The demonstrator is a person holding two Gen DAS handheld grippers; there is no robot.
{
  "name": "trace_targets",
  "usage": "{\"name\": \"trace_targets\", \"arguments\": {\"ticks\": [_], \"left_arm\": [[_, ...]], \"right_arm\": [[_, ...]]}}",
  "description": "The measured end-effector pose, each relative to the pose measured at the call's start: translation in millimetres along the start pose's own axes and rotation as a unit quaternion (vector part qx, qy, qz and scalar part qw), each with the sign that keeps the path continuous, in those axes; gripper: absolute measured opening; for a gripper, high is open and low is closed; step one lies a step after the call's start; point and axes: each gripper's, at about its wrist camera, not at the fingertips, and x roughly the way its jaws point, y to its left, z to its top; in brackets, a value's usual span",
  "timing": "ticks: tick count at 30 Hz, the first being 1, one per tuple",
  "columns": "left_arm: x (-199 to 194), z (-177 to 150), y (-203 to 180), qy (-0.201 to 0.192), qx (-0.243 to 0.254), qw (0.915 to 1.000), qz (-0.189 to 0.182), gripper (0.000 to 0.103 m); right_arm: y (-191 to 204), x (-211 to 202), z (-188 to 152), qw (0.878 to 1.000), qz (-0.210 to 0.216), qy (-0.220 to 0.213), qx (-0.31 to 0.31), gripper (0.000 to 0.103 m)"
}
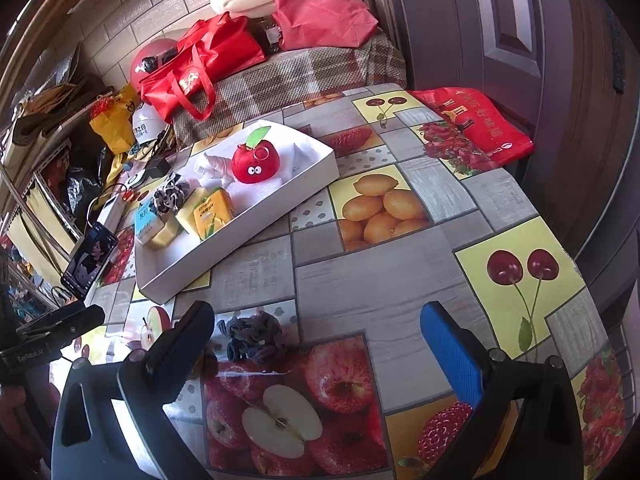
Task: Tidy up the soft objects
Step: 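Move both tools away from the tray toward the rope toys on the table, then grasp the beige braided rope knot with the left tool while the right tool grasps the blue rope toy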
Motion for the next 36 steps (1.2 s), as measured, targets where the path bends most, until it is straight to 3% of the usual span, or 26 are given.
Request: {"name": "trace_targets", "arguments": {"ticks": [5,12,15,18,19,20,21,22,25,29,32,33,36], "left_arm": [[7.1,-13.4,10.2,0.018,-0.003,0.9981,-0.058,0.103],[21.6,-39.4,-0.8,0.061,0.048,0.9949,-0.064,0.103],[26.6,-39.1,-10.5,0.07,0.067,0.9929,-0.07,0.103],[34.3,-37.0,-25.4,0.075,0.096,0.9894,-0.078,0.103],[38.1,-36.4,-31.6,0.076,0.111,0.9878,-0.079,0.103],[42.1,-35.5,-38.3,0.077,0.126,0.9861,-0.076,0.103],[46.4,-34.9,-45.5,0.078,0.14,0.9843,-0.075,0.103],[50.7,-33.9,-52.0,0.078,0.151,0.9825,-0.076,0.103],[64.0,-30.7,-66.7,0.081,0.173,0.9786,-0.075,0.102],[76.0,-30.3,-75.5,0.09,0.187,0.9758,-0.068,0.087],[74.1,-31.9,-78.1,0.078,0.201,0.9746,-0.06,0.06],[73.4,-31.1,-77.4,0.077,0.199,0.9747,-0.066,0.046],[70.8,-28.5,-70.5,0.077,0.18,0.9773,-0.082,0.036]], "right_arm": [[21.1,24.1,-6.9,0.997,0.012,0.019,-0.073,0.103],[54.8,65.0,-8.5,0.989,0.039,0.059,-0.133,0.101],[69.5,82.2,-12.2,0.982,0.042,0.076,-0.165,0.087],[74.5,98.1,-20.3,0.976,0.025,0.106,-0.19,0.064],[74.0,95.7,-22.8,0.976,0.023,0.093,-0.196,0.061],[73.1,93.6,-24.8,0.975,0.025,0.09,-0.202,0.052],[71.6,90.3,-24.7,0.974,0.028,0.087,-0.206,0.032],[67.9,88.4,-24.1,0.975,0.035,0.09,-0.202,0.025],[49.3,80.8,-18.8,0.982,0.039,0.09,-0.163,0.025],[29.5,66.2,-10.6,0.99,0.037,0.074,-0.117,0.025],[23.9,52.6,-4.2,0.993,0.04,0.057,-0.099,0.025],[24.0,47.7,-2.4,0.993,0.042,0.05,-0.096,0.025],[25.6,34.1,5.2,0.995,0.046,0.029,-0.088,0.025]]}}
